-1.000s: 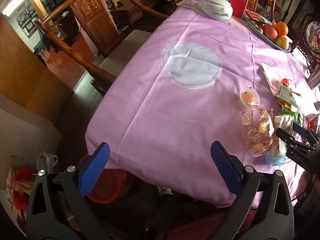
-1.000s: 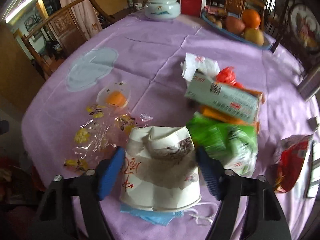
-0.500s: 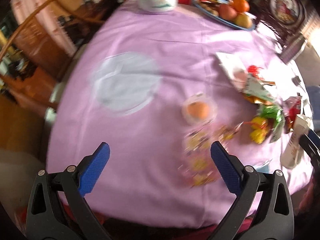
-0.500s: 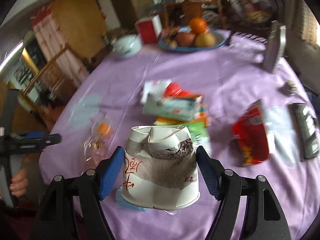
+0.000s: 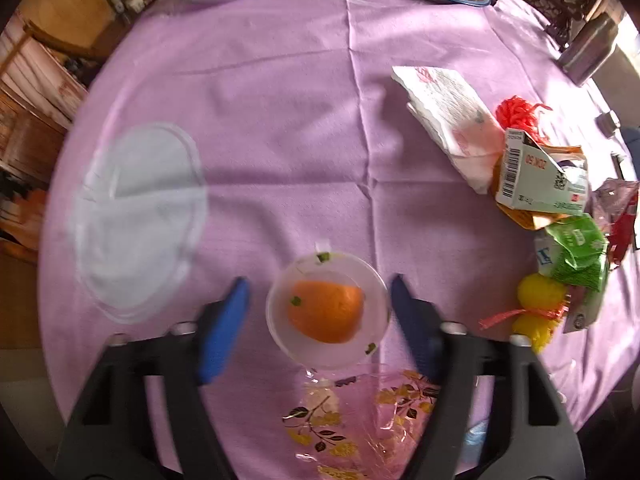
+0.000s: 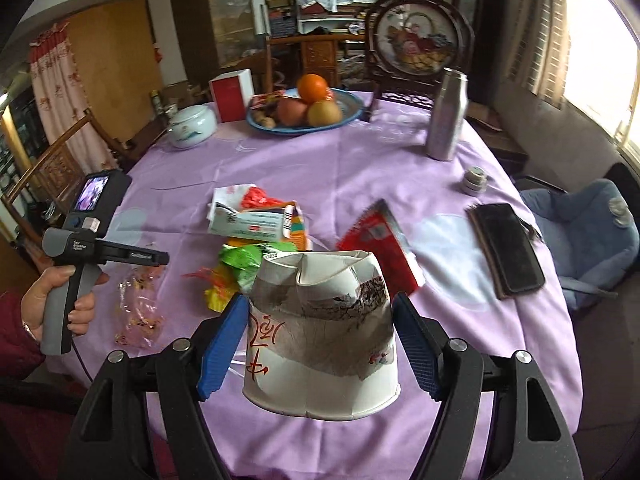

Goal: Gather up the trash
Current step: 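Grasp the clear cup with orange piece with the left tool while the right tool holds the paper cup, then carry both cups to the red basket while the left tool drops the clear cup in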

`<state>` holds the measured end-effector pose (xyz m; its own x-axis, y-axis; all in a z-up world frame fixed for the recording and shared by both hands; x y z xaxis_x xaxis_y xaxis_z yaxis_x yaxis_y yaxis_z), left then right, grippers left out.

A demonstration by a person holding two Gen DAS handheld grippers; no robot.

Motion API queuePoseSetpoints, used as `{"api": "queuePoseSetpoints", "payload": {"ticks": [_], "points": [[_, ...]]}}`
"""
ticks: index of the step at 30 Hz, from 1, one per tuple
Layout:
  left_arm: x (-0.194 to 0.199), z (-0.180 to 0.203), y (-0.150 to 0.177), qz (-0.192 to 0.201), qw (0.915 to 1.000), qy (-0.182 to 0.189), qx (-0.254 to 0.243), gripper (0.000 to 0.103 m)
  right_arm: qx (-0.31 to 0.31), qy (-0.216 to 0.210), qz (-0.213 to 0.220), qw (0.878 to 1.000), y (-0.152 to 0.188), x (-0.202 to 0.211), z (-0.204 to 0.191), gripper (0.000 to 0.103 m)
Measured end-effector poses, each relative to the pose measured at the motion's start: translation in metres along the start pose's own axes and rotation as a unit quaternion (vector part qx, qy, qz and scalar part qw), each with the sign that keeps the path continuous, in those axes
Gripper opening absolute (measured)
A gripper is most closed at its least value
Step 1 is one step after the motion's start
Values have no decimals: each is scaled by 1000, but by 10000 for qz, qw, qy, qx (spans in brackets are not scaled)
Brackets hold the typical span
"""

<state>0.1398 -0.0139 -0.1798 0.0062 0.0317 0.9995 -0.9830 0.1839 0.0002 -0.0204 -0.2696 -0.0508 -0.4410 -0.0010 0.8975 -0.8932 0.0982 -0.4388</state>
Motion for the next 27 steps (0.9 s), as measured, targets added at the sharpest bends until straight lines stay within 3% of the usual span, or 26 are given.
{"api": "queuePoseSetpoints", "payload": {"ticks": [7,14,20,27], "points": [[48,-7,7,644,9976,261,-28,57,-39,-126,101,9999,-9,0,-4,73],[115,-34,25,1339,9898,370,327,57,95,-662,295,9973,-35,-4,-29,73],[143,-68,52,1568,9838,263,822,57,381,-1321,490,9893,-54,-4,-63,73],[157,-124,106,1662,9723,-69,1640,57,990,-1744,407,9788,-71,-11,-115,73]]}}
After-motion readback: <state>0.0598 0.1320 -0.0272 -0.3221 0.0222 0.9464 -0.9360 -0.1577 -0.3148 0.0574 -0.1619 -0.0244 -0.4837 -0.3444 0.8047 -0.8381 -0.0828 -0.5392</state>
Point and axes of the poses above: each gripper's, at about its wrist camera, not at the fingertips, and x roughly against the way its jaws point, z to its right, y to its underside, the point moved 7 cm from there along -x, roughly the way its jaws point, and after that the axes turned 14 degrees about -z, right-handed, at the moved point
